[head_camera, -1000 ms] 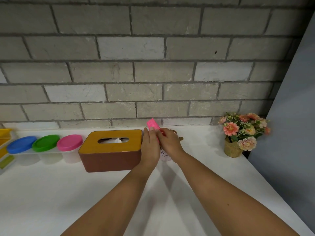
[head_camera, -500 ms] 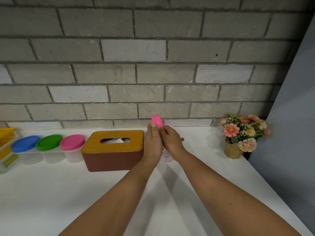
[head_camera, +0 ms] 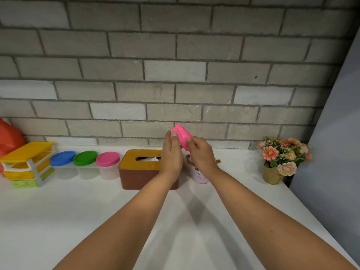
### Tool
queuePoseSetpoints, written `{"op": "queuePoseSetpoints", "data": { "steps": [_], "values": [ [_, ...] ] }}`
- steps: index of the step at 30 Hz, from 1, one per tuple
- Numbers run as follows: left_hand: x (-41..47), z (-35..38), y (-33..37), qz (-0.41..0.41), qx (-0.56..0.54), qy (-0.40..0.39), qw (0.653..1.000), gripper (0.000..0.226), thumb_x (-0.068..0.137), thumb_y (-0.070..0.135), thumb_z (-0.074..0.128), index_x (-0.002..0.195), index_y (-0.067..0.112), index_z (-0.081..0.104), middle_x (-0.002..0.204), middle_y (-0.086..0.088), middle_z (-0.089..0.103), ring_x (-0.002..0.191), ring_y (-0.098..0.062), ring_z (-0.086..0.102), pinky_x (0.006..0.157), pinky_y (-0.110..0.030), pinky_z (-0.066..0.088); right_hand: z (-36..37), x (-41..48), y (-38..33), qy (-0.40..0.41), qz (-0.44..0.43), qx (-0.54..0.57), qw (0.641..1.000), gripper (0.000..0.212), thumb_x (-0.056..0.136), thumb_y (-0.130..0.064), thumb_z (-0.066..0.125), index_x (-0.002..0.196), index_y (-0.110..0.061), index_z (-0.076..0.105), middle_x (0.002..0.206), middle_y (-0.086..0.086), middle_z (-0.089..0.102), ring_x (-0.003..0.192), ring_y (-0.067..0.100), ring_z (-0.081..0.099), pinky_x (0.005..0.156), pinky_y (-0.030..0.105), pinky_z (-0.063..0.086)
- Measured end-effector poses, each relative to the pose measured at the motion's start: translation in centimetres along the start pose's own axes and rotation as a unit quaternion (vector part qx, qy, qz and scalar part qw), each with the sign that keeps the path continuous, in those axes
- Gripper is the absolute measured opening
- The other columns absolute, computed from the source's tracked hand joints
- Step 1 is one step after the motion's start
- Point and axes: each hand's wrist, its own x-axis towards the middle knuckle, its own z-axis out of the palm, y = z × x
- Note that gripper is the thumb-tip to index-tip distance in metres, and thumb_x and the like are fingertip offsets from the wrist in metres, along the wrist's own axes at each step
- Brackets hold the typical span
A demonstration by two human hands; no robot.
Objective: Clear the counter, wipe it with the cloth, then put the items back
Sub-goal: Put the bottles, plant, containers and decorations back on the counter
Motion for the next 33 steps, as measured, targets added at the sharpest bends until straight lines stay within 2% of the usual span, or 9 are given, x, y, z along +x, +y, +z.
{"op": "queuePoseSetpoints", "data": {
  "steps": [2,5,11,14,17,22,27,29,33],
  "values": [
    [-0.2,-1.6,0.6,-0.013,0.008,0.007,1.000,0.067,0.088,0.058,0.031,0.145,0.024,0.028,0.144,-0.004,0.043,0.131,-0.023,0.044,0.110,-0.046,0.035,0.7,-0.8,-1.5,0.001,-0.026,-0.008,1.000,0.030,0.097,-0.013,0.043,0.086,0.005,0.064,0.073,-0.001,0.048,0.077,0.026,0.051,0.070,0.033,0.041],
    [-0.8,-5.1,1.8,-0.029,0.012,0.013,0.999,0.058,0.091,0.049,0.034,0.145,0.029,0.024,0.140,-0.005,0.047,0.127,-0.023,0.048,0.107,-0.048,0.038,2.8,-1.8,-3.5,-0.009,-0.053,-0.055,0.997,0.029,0.097,-0.015,0.044,0.085,0.002,0.064,0.085,0.007,0.048,0.082,0.021,0.047,0.068,0.026,0.029],
    [-3.2,-14.9,5.2,-0.002,0.033,0.054,0.998,0.051,0.097,0.020,0.042,0.145,0.019,0.026,0.109,-0.003,0.056,0.105,-0.024,0.058,0.088,-0.036,0.050,9.3,-5.3,-9.0,-0.036,-0.073,-0.076,0.994,0.029,0.098,-0.019,0.044,0.088,0.000,0.064,0.091,0.006,0.044,0.088,0.025,0.049,0.069,0.025,0.027],
    [-4.3,-20.8,6.6,-0.001,0.050,0.071,0.996,0.053,0.095,0.017,0.044,0.145,0.018,0.026,0.112,-0.009,0.058,0.106,-0.031,0.059,0.097,-0.047,0.046,13.5,-7.6,-12.2,-0.044,-0.088,-0.079,0.992,0.028,0.098,-0.018,0.044,0.093,0.001,0.065,0.096,0.013,0.050,0.093,0.027,0.051,0.070,0.021,0.025],
    [-5.7,-27.0,7.6,-0.001,0.065,0.083,0.994,0.052,0.096,0.022,0.046,0.144,0.019,0.028,0.119,-0.007,0.056,0.109,-0.028,0.058,0.098,-0.044,0.046,17.6,-9.8,-15.6,-0.062,-0.108,-0.066,0.990,0.028,0.096,-0.016,0.047,0.092,0.003,0.066,0.102,0.022,0.055,0.096,0.029,0.053,0.073,0.023,0.028],
    [-7.3,-36.3,8.2,0.005,0.101,0.108,0.989,0.056,0.094,0.023,0.050,0.145,0.020,0.027,0.097,0.006,0.052,0.099,-0.024,0.056,0.091,-0.042,0.043,24.0,-13.4,-19.4,-0.097,-0.116,-0.050,0.987,0.026,0.096,-0.014,0.048,0.090,0.005,0.065,0.094,0.016,0.050,0.094,0.028,0.053,0.075,0.026,0.029],
    [-7.8,-42.8,8.4,0.030,0.183,0.099,0.978,0.055,0.093,0.015,0.051,0.145,0.017,0.030,0.131,-0.009,0.048,0.106,-0.019,0.055,0.091,-0.034,0.047,29.0,-14.7,-21.0,-0.148,-0.147,-0.058,0.976,0.024,0.095,-0.011,0.049,0.087,0.006,0.065,0.094,0.019,0.052,0.091,0.024,0.049,0.074,0.025,0.028],
    [-7.6,-44.9,8.1,0.042,0.219,0.097,0.970,0.054,0.091,0.011,0.053,0.142,0.017,0.036,0.129,-0.011,0.049,0.095,-0.017,0.058,0.086,-0.033,0.049,30.5,-14.5,-21.2,-0.175,-0.158,-0.065,0.970,0.024,0.095,-0.011,0.050,0.089,0.007,0.065,0.094,0.016,0.049,0.086,0.020,0.045,0.071,0.020,0.025],
    [-6.8,-48.0,7.1,0.020,0.277,0.107,0.955,0.043,0.090,0.013,0.057,0.132,0.019,0.050,0.127,-0.010,0.050,0.107,-0.023,0.054,0.100,-0.038,0.043,33.6,-13.5,-21.0,-0.214,-0.168,-0.072,0.960,0.022,0.093,-0.011,0.052,0.086,0.006,0.064,0.098,0.013,0.047,0.092,0.027,0.050,0.073,0.019,0.026]
  ]
}}
